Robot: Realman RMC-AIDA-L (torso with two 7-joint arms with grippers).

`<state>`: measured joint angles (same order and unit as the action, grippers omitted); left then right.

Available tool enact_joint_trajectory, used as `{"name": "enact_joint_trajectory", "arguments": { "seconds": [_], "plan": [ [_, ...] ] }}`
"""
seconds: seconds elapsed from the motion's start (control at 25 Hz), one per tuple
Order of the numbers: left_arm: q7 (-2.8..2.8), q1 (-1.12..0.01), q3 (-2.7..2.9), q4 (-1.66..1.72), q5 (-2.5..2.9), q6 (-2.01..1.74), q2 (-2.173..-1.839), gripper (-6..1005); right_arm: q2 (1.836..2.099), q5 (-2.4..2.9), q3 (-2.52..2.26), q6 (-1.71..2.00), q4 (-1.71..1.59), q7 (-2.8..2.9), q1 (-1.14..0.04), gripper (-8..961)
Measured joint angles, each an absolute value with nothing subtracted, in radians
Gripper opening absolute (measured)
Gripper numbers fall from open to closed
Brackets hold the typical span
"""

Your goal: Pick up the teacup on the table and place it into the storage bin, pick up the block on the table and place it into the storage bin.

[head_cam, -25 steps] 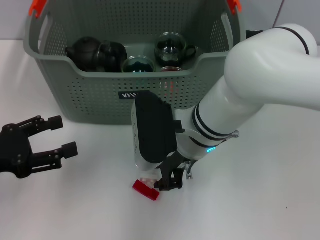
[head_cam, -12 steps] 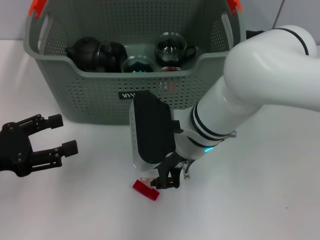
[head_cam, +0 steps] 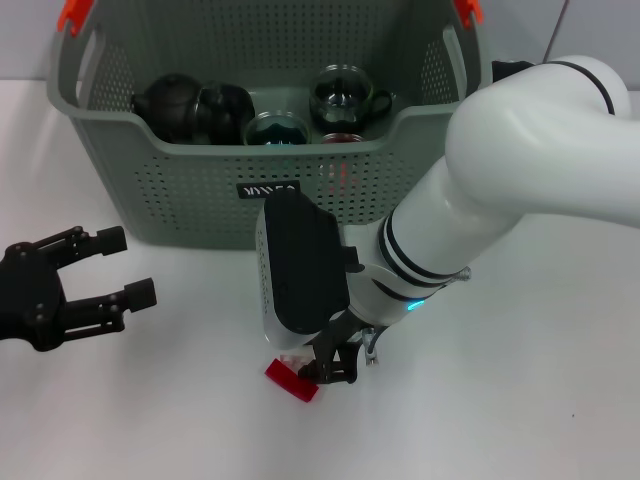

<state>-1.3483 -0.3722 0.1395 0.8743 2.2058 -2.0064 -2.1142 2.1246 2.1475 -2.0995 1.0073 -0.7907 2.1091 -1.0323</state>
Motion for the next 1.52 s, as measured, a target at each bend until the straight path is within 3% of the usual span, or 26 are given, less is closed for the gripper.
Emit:
{"name": "enact_joint_trajectory", "arguments": {
  "seconds": [0.36, 0.56, 1.0, 1.32, 1.52],
  "plan": [
    [-1.350, -0.373, 0.140, 0.874, 2.206, -2.007, -2.114, 894, 2.125, 2.147, -2.100, 1.003, -0.778, 2.111, -1.032, 364],
    [-1.353, -0.373, 0.139, 0.875, 2.206, -2.008, -2.114, 894, 2.122, 2.148, -2.096, 1.003, -0.789, 2.120, -1.032, 178],
    [-1.357, -0.374, 0.136, 0.878, 2.206, -2.015, -2.113, 895, 2.102, 2.217, -2.000, 1.010, -0.912, 2.182, -0.971, 172],
    [-1.370, -0.374, 0.137, 0.884, 2.207, -2.021, -2.112, 896, 2.101, 2.339, -1.807, 1.130, -1.257, 2.232, -0.826, 173],
    [-1.373, -0.381, 0.136, 0.879, 2.205, -2.022, -2.110, 896, 2.102, 2.345, -1.689, 1.220, -1.442, 2.250, -0.806, 173]
  ]
}}
